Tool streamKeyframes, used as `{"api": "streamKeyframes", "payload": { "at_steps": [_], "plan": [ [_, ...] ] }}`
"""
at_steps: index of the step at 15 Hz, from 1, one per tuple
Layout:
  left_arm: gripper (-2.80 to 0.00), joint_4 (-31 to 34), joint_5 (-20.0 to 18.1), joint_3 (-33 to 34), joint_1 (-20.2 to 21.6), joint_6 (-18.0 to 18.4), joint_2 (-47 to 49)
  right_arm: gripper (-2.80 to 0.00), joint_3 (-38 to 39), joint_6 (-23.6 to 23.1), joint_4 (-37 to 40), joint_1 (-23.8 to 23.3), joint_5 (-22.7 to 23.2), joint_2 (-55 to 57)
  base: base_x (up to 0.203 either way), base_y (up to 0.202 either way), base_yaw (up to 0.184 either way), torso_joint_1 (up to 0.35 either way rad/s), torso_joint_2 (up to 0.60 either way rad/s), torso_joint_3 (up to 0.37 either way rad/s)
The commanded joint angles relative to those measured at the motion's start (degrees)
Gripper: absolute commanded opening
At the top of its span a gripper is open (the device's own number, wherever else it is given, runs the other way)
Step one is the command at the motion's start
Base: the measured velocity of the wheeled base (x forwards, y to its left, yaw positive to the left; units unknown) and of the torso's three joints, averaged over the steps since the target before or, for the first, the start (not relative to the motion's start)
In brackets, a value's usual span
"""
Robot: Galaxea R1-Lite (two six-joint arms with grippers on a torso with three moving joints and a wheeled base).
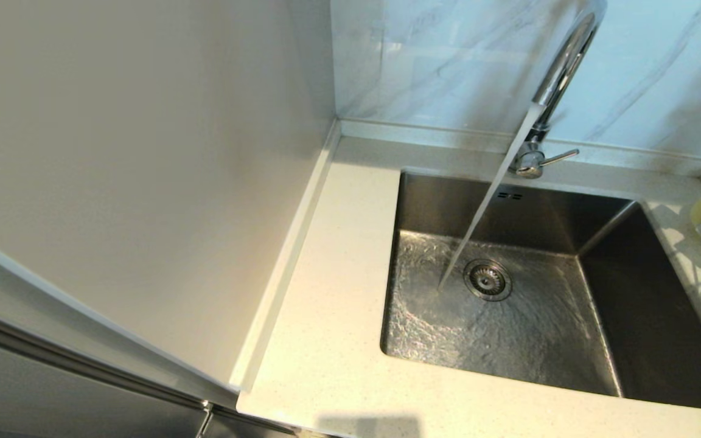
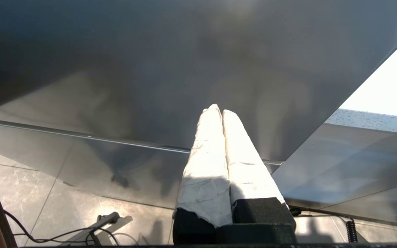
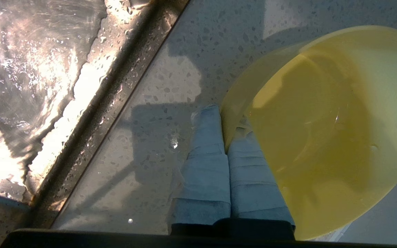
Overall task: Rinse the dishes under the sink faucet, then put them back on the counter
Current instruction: Place the bowl on the table
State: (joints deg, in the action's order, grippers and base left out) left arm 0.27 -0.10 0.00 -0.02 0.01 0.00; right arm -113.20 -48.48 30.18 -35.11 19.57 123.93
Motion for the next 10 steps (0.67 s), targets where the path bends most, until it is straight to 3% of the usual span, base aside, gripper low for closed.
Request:
{"api": "streamKeyframes", "payload": {
  "at_steps": [1, 2, 3, 10],
  "plan": [
    [-2.8, 0.0, 0.01, 0.0, 0.02, -0.01, 0.0, -2.8, 0.16, -0.52, 0.3, -0.05, 0.12, 0.0, 0.0, 0.0, 0.0, 0.0, 0.0, 0.0],
    [-2.8, 0.0, 0.01, 0.0, 0.02, -0.01, 0.0, -2.8, 0.17, -1.09, 0.31, -0.05, 0.12, 0.0, 0.0, 0.0, 0.0, 0.0, 0.0, 0.0],
    [-2.8, 0.0, 0.01, 0.0, 0.02, -0.01, 0.0, 0.0, 0.17, -1.44, 0.31, -0.05, 0.12, -0.1, 0.0, 0.0, 0.0, 0.0, 0.0, 0.0],
    [-2.8, 0.0, 0.01, 0.0, 0.02, -0.01, 0.0, 0.0, 1.31, -1.37, 0.44, -1.09, 0.63, -6.1, 0.0, 0.0, 0.0, 0.0, 0.0, 0.0]
  ]
}}
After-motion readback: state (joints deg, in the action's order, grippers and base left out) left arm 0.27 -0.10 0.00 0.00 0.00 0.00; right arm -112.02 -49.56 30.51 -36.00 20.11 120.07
